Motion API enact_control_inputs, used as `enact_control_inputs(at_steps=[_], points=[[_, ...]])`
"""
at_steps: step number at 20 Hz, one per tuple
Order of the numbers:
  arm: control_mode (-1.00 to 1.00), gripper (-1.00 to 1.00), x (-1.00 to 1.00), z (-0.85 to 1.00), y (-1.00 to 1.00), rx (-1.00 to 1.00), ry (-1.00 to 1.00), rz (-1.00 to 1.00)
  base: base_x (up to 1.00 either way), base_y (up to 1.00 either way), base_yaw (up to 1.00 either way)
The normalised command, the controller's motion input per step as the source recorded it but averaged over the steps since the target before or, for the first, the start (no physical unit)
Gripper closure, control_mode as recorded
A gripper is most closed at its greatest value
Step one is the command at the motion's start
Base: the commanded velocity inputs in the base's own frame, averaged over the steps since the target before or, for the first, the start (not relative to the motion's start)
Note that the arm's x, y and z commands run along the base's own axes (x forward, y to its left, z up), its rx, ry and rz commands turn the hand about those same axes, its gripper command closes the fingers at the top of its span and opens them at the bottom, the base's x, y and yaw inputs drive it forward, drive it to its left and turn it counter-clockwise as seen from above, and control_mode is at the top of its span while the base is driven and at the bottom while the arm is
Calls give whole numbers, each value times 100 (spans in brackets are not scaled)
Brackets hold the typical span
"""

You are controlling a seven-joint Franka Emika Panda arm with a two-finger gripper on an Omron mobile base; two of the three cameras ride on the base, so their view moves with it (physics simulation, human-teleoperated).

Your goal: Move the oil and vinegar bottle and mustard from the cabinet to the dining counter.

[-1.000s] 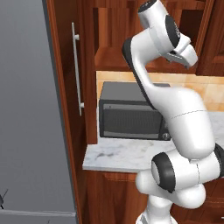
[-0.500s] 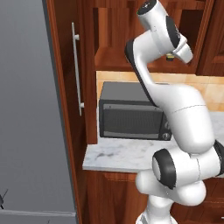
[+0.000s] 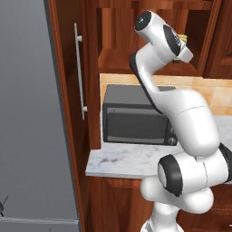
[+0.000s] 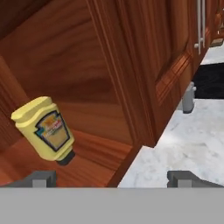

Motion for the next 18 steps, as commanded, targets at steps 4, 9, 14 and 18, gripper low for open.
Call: enact_control_inputs(at_steps=[4,9,14,18], points=[[-100,-100,39,44,0,-20,1,-1,0,0,0],[-100,-100,40,18,0,-22,4,-7,0,0,0],[-100,-100,37,0,0,-11,3,-8,0,0,0],[-100,-100,8,0,0,0,0,-5,0,0,0]])
